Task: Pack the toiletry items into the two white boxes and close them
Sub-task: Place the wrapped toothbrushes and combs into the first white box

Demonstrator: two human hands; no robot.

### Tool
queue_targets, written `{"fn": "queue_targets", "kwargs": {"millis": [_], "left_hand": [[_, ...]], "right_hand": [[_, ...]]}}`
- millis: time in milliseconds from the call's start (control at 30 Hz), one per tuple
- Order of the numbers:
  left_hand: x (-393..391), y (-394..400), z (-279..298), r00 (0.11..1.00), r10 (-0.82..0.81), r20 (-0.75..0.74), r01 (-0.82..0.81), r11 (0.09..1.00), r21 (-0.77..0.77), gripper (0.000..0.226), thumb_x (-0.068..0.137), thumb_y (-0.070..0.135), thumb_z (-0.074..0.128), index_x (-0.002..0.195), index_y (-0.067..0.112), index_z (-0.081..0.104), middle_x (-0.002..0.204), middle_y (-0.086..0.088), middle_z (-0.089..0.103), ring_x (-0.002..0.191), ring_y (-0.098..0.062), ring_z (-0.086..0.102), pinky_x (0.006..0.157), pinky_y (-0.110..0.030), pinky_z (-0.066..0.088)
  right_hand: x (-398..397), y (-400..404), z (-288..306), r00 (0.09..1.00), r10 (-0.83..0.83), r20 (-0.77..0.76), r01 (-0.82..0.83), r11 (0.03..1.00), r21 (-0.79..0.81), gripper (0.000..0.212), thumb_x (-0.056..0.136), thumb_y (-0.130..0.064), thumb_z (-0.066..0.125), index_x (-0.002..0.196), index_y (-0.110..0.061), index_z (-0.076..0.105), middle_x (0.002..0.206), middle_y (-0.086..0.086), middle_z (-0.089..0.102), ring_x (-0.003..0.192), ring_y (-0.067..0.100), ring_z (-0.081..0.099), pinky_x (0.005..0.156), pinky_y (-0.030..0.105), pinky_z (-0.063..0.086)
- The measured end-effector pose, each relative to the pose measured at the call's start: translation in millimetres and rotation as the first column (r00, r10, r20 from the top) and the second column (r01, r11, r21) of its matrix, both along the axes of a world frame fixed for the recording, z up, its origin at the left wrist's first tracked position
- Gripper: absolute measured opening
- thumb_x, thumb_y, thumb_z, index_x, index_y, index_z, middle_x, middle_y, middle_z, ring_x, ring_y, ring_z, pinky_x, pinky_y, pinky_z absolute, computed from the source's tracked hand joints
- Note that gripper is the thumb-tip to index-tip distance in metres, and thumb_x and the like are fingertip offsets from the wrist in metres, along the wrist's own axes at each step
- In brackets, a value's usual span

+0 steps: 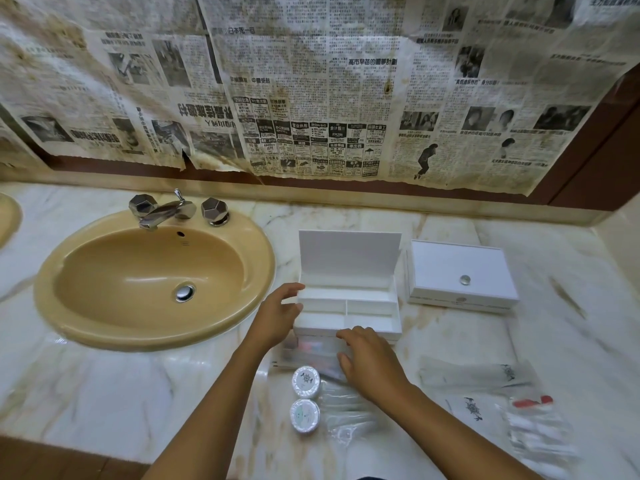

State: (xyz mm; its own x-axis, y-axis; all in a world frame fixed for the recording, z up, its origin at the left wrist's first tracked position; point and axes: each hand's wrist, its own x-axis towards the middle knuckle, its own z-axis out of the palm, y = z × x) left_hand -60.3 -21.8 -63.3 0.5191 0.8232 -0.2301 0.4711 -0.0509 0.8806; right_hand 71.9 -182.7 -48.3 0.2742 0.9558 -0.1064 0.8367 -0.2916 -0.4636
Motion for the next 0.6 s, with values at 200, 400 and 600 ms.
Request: {"fn": "queue_targets", "kwargs": {"millis": [200,400,600], "left_hand": [[-0.6,-2.9,-0.1,0.998,0.026,0.051,-0.023,0.998,-0.051,0.035,0.094,0.008,0.057,0.126,0.023,0.056,0.124,0.002,0.052,0.077,-0.008,0.06,0.053,-0.015,0.048],[-4.2,-5.0,-1.1,0.998,0.017,0.067,-0.013,0.998,-0.067,0.037,0.095,0.013,0.058,0.129,0.024,0.055,0.127,0.004,0.052,0.085,-0.006,0.062,0.058,-0.014,0.048],[-8.1,-4.4,1.6,0.996,-0.014,0.092,0.023,0.994,-0.103,0.037,0.095,0.017,0.059,0.13,0.03,0.053,0.13,0.006,0.05,0.101,-0.007,0.061,0.069,-0.02,0.05]], "right_hand": [[-6.2,0.1,-3.1,0.996,0.076,0.053,-0.075,0.997,-0.009,0.03,0.093,-0.027,0.05,0.121,-0.02,0.061,0.12,-0.001,0.058,0.11,0.019,0.05,0.093,0.03,0.039],[-11.0,2.7,-7.4,0.993,0.079,0.091,-0.082,0.996,0.031,0.028,0.095,-0.025,0.045,0.113,-0.016,0.064,0.111,0.002,0.061,0.102,0.021,0.054,0.088,0.031,0.042],[-15.2,8.2,-4.1,0.98,0.129,0.154,-0.137,0.99,0.044,0.028,0.085,-0.031,0.05,0.086,-0.011,0.069,0.086,0.008,0.064,0.077,0.027,0.06,0.065,0.029,0.035]]}}
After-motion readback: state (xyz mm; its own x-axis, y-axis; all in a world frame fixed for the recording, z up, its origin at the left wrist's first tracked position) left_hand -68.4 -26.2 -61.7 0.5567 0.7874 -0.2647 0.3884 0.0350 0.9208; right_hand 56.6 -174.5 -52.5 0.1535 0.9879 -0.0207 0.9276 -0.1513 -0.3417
